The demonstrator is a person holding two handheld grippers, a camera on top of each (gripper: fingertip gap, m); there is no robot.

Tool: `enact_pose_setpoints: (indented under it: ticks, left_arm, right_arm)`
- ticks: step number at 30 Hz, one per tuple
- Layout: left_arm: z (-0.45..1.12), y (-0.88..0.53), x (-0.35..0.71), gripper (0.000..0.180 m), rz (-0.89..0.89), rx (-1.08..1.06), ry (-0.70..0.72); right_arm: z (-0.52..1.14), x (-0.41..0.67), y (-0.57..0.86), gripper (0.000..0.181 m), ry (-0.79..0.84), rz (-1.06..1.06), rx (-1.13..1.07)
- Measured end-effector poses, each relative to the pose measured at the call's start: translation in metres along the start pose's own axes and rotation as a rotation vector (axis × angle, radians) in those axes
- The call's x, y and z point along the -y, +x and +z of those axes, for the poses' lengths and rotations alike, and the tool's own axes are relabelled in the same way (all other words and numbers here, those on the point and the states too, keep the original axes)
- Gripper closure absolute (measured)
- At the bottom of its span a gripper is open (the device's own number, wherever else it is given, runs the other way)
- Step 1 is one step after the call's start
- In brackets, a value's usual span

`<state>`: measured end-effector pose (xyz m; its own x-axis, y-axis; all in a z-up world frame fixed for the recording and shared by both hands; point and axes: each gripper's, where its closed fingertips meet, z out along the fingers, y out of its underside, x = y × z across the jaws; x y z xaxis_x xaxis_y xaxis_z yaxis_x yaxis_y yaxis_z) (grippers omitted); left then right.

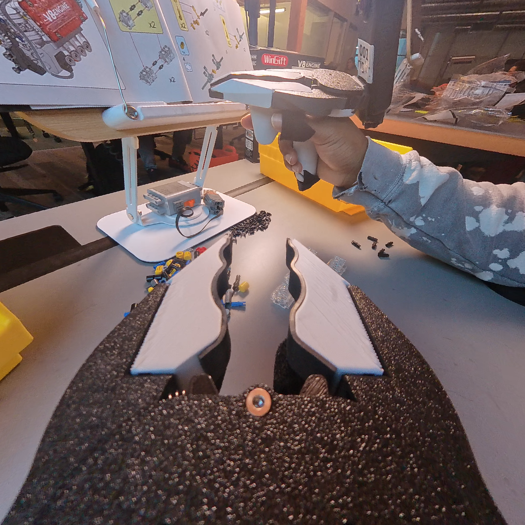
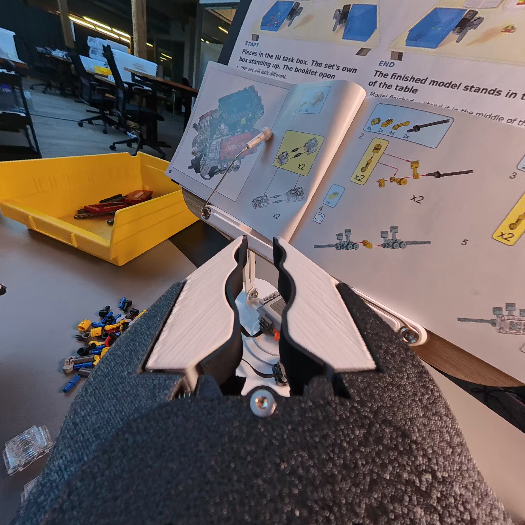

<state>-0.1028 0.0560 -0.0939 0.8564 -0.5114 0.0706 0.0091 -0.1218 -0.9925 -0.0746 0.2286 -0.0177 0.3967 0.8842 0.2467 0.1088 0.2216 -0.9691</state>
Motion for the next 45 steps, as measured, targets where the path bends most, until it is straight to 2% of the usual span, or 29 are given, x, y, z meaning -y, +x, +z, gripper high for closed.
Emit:
enact_pose_setpoints:
  ticks: [20,24,29,38,42,45]
  left_arm:
    - [0.005,0.013,-0.007,0.144,0.067,-0.041,-0.043]
    - [0.006,0.039,-0.013,0.143,0.065,-0.200,-0.072]
    - [-0.001,0.086,-0.043,0.141,0.063,-0.487,-0.245]
    - [-0.004,0.105,-0.098,0.138,0.224,-0.533,-0.521]
    - [-0.003,0.101,-0.105,0.162,0.272,-0.502,-0.560]
    - [-0.005,0.097,-0.104,0.165,0.276,-0.494,-0.568]
  right_arm:
    - [0.002,-0.004,-0.003,0.164,-0.010,0.005,0.009]
    - [0.002,-0.006,-0.004,0.164,-0.013,0.005,0.012]
    - [0.002,-0.006,-0.002,0.164,-0.013,0.010,0.011]
    - [0.000,-0.005,0.002,0.164,-0.009,0.023,0.005]
    - [0.000,-0.006,0.001,0.163,-0.011,0.026,0.007]
    - [0.001,-0.008,0.000,0.163,-0.015,0.025,0.010]
